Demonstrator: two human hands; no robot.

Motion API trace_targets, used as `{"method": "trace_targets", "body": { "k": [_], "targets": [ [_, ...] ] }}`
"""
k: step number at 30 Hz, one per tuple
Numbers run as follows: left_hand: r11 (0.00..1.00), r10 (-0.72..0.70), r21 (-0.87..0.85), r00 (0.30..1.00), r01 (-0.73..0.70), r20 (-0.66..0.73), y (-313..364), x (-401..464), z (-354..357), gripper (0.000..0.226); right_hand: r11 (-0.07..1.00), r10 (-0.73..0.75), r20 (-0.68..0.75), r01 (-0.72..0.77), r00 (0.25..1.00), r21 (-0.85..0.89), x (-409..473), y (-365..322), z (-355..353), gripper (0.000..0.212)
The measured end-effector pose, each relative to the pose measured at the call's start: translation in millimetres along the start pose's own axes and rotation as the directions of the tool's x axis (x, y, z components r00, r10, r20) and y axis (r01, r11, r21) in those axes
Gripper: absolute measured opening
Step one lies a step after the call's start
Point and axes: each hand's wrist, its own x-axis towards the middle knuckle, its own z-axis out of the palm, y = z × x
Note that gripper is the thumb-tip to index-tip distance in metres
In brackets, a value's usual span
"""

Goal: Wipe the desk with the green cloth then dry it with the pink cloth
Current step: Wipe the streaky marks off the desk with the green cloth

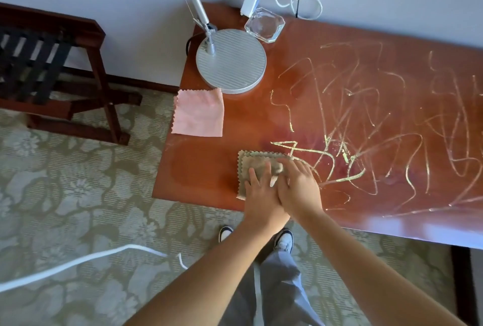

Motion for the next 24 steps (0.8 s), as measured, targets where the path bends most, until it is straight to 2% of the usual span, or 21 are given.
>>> {"method": "trace_targets", "body": {
  "k": [3,4,6,8,10,14,16,18,21,24],
  "targets": [
    [0.998,0.063,0.015,0.962,-0.061,-0.266,-51.4,-7.6,-18.1,0.046,0.957,-0.251,0.007,0.249,0.968,-0.146,5.9,-5.8,18.8,0.034],
    [0.998,0.066,0.043,0.932,-0.055,-0.356,-73.3,-8.5,-23.9,0.043,0.932,-0.304,0.065,0.311,0.950,-0.185,8.8,-6.7,26.1,0.036],
    [0.994,0.033,0.105,0.895,0.015,-0.445,-117.0,-5.0,-33.5,0.043,0.884,-0.320,0.237,0.379,0.917,-0.274,11.4,-4.2,40.3,0.048],
    [0.986,-0.035,0.126,0.885,0.105,-0.465,-155.7,2.3,-40.0,0.048,0.831,-0.273,0.336,0.397,0.901,-0.389,11.7,5.3,54.6,0.057],
    [0.984,-0.092,0.088,0.871,0.152,-0.483,-184.6,6.8,-41.8,0.055,0.818,-0.253,0.314,0.376,0.915,-0.435,7.8,7.3,66.3,0.061],
    [0.977,-0.187,-0.192,0.820,0.096,-0.542,-201.3,11.6,-42.4,0.058,0.827,-0.315,0.266,0.401,0.911,-0.394,0.9,-38.1,107.6,0.061],
    [0.961,-0.219,-0.264,0.810,0.082,-0.545,-199.9,12.7,-44.3,0.058,0.830,-0.334,0.290,0.426,0.897,-0.361,-3.0,-71.6,133.1,0.063],
    [0.961,-0.210,-0.269,0.805,0.065,-0.555,-199.5,11.9,-44.1,0.056,0.832,-0.318,0.305,0.419,0.898,-0.365,-2.5,-92.9,149.5,0.066],
    [0.972,-0.186,-0.226,0.800,0.065,-0.571,-200.1,12.5,-42.6,0.055,0.831,-0.349,0.312,0.446,0.884,-0.334,2.9,-87.6,144.4,0.065],
    [0.989,-0.142,-0.051,0.789,0.139,-0.598,-199.8,10.6,-35.2,0.054,0.838,-0.336,0.264,0.415,0.904,-0.355,2.0,-47.5,120.0,0.060]
  ]
}}
